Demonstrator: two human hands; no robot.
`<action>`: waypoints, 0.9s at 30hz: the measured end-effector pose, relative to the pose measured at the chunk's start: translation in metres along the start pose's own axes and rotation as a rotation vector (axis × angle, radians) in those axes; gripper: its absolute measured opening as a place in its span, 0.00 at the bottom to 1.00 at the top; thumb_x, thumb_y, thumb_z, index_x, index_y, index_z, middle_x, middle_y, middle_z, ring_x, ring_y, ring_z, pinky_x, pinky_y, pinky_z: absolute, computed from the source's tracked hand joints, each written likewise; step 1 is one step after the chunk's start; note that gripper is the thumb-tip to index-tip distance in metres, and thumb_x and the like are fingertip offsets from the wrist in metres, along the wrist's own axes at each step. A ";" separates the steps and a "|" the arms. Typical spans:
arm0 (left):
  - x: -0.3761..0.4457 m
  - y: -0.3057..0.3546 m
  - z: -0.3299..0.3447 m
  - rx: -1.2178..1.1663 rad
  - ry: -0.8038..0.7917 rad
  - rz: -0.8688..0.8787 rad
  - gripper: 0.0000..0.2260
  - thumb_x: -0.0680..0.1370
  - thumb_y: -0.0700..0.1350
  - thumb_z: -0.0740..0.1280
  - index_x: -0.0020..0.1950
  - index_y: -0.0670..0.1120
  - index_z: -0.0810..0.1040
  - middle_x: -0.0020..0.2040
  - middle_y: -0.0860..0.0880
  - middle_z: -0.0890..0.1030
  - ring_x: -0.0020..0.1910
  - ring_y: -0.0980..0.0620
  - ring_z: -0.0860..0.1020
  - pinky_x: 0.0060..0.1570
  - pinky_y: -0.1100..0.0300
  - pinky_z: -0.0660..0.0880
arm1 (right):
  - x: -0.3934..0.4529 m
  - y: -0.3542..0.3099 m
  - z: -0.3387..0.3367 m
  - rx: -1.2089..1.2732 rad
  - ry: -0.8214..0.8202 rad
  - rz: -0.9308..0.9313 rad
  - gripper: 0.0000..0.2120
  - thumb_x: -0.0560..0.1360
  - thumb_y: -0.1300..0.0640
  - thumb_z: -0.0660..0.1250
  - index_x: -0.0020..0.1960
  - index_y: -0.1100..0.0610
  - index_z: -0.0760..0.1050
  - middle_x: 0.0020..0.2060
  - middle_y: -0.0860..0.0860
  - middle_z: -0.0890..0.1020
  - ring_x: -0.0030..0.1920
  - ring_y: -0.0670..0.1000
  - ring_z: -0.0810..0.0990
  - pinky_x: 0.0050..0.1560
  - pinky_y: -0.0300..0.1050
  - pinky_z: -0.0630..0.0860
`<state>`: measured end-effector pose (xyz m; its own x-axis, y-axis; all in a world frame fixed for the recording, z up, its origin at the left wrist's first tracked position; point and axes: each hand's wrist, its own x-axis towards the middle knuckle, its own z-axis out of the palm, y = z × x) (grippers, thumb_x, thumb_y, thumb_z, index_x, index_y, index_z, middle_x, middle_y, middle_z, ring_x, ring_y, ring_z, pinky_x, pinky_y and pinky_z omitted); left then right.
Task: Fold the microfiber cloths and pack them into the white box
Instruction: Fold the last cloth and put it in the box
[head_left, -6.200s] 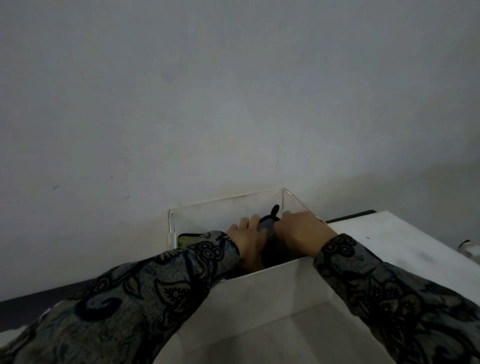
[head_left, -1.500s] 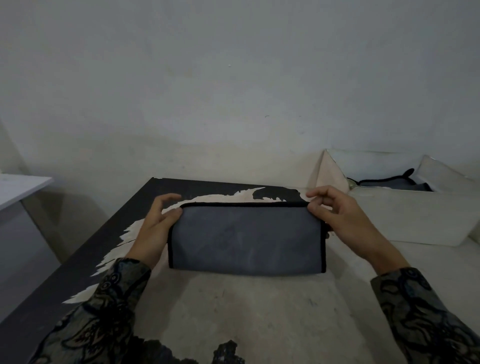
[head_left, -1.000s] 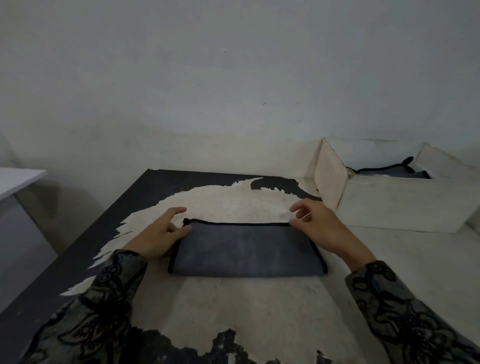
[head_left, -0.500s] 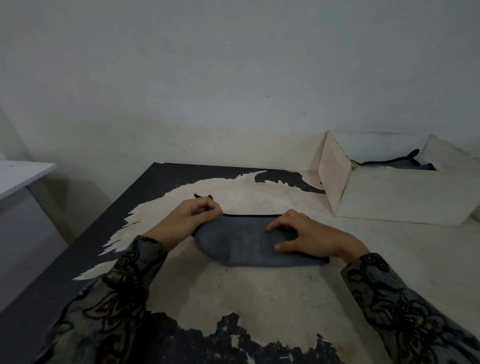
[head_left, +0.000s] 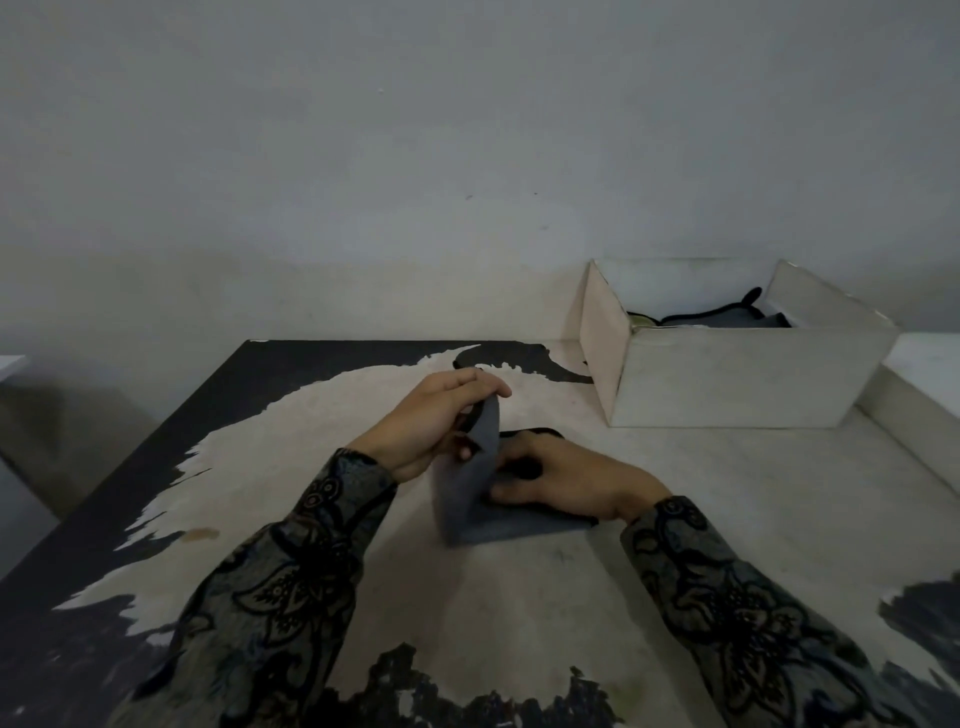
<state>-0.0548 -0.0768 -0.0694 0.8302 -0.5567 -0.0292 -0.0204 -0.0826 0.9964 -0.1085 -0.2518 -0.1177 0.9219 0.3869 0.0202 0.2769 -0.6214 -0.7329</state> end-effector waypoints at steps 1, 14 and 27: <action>0.003 0.001 0.004 -0.019 0.006 -0.006 0.10 0.82 0.45 0.62 0.46 0.46 0.81 0.38 0.45 0.69 0.28 0.55 0.71 0.20 0.63 0.66 | 0.001 -0.002 0.002 -0.045 -0.018 -0.025 0.06 0.75 0.53 0.71 0.52 0.49 0.82 0.51 0.39 0.82 0.55 0.39 0.79 0.57 0.36 0.73; 0.017 -0.016 0.042 0.157 -0.148 -0.097 0.07 0.81 0.47 0.64 0.54 0.44 0.78 0.39 0.48 0.78 0.33 0.53 0.75 0.26 0.61 0.71 | -0.022 0.017 -0.033 0.701 0.353 0.295 0.17 0.81 0.45 0.62 0.52 0.58 0.80 0.35 0.53 0.79 0.41 0.52 0.82 0.45 0.47 0.78; 0.014 -0.046 0.020 0.398 0.054 0.316 0.07 0.80 0.36 0.65 0.55 0.45 0.76 0.49 0.48 0.83 0.51 0.55 0.81 0.51 0.60 0.78 | -0.028 0.026 -0.038 0.361 0.373 0.474 0.19 0.73 0.61 0.74 0.61 0.55 0.73 0.38 0.55 0.82 0.31 0.48 0.78 0.27 0.39 0.73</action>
<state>-0.0535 -0.0969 -0.1171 0.7765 -0.5629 0.2831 -0.4769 -0.2314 0.8479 -0.1166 -0.3047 -0.1117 0.9703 -0.1690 -0.1728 -0.2255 -0.3750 -0.8992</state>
